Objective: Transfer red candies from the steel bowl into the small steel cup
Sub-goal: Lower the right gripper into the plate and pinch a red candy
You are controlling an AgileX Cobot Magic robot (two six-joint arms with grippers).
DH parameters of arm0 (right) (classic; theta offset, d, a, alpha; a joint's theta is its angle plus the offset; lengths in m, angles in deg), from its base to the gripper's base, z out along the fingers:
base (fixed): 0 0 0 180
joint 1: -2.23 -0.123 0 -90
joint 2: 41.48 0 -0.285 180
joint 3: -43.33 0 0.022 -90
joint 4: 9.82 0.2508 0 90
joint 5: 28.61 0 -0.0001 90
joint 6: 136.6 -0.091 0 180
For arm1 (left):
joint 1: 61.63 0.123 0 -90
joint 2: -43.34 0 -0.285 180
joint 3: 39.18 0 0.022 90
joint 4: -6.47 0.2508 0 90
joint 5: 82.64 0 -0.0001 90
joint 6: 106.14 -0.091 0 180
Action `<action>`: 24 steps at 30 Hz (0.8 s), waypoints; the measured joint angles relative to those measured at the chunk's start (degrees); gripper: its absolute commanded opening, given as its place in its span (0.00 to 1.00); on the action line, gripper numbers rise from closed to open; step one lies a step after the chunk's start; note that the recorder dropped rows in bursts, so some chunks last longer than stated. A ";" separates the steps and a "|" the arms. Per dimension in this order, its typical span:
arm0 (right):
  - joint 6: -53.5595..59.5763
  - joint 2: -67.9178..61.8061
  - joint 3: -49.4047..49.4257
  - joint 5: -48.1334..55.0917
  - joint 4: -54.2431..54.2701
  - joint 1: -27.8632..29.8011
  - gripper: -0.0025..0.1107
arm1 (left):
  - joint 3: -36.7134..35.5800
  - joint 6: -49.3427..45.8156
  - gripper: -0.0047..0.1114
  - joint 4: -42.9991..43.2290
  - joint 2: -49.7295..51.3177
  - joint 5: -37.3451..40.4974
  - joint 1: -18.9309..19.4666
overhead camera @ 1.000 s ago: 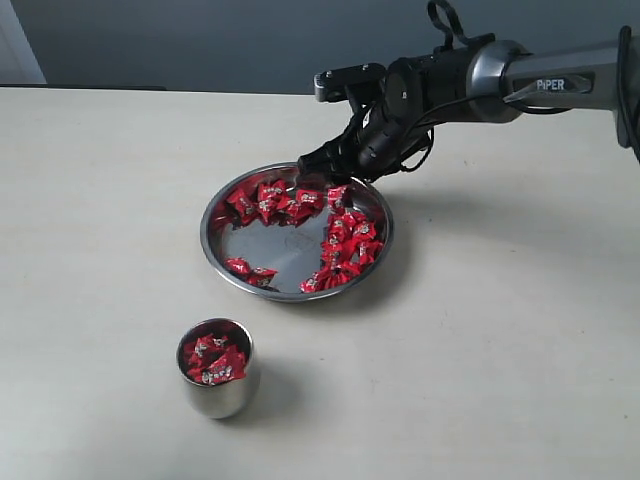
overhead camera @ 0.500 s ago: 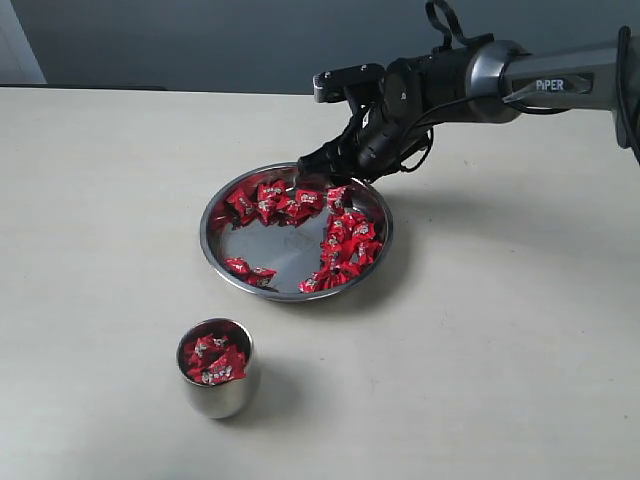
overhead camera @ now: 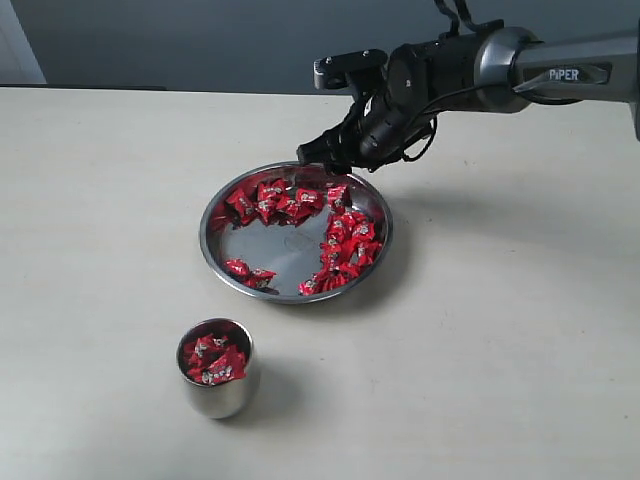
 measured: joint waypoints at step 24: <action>0.00 -0.46 0.00 4.75 3.09 -2.45 0.45 | 0.00 0.00 0.04 0.00 0.00 0.00 0.00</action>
